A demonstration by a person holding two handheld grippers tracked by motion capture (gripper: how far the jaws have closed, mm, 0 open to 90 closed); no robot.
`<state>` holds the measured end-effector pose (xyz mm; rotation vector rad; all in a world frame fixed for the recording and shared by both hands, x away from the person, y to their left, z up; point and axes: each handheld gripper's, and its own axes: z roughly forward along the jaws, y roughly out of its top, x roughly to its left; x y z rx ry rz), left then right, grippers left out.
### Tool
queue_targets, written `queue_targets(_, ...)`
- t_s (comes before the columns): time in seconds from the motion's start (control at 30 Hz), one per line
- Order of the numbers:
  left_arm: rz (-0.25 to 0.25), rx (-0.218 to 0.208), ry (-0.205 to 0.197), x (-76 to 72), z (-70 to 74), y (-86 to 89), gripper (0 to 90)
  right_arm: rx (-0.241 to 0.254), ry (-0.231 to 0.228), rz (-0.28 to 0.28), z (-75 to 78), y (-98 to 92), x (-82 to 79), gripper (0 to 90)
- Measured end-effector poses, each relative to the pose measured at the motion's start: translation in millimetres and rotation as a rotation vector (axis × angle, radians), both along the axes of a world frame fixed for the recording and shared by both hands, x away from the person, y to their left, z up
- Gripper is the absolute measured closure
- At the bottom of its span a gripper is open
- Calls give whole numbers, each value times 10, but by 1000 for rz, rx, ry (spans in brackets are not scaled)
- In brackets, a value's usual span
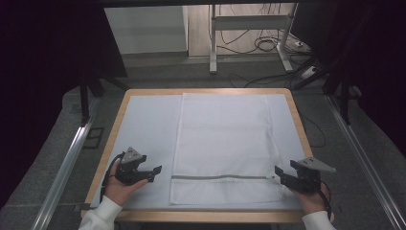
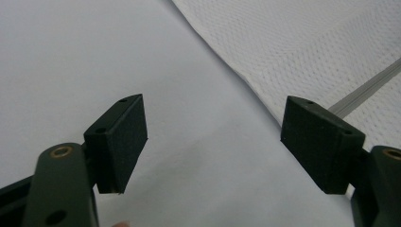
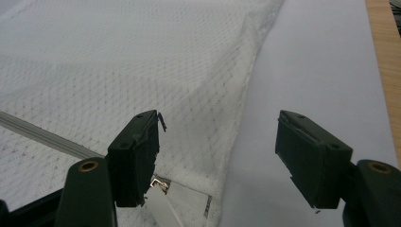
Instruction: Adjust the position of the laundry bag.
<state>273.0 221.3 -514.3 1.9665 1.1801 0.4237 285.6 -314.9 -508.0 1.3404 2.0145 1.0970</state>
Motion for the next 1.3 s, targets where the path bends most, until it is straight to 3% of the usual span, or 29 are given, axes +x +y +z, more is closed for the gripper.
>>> queue_targets(0.3, 5, 29, 4, 9, -1, -51, 252, -14, -4, 24, 19, 24, -22, 309)
queue_targets(0.43, 8, 6, 5, 7, 46, -59, 256, -19, -18, 24, 61, 27, -106, 309)
queue_targets(0.57, -4, 13, 9, 16, 37, -95, 261, -24, -26, 22, 85, 43, -103, 310)
queue_targets(0.8, -2, 17, 41, 105, 40, -219, 295, -26, -12, 33, 62, 78, -33, 310)
queue_targets(0.97, -8, 20, 66, 192, 64, -344, 336, -33, -25, 28, 84, 76, -51, 310)
queue_targets(1.2, -2, 25, 97, 332, 42, -458, 325, -38, -28, 29, 90, 90, -39, 310)
queue_targets(1.3, -22, 36, 122, 372, -7, -556, 319, -40, -26, 32, 88, 87, -20, 310)
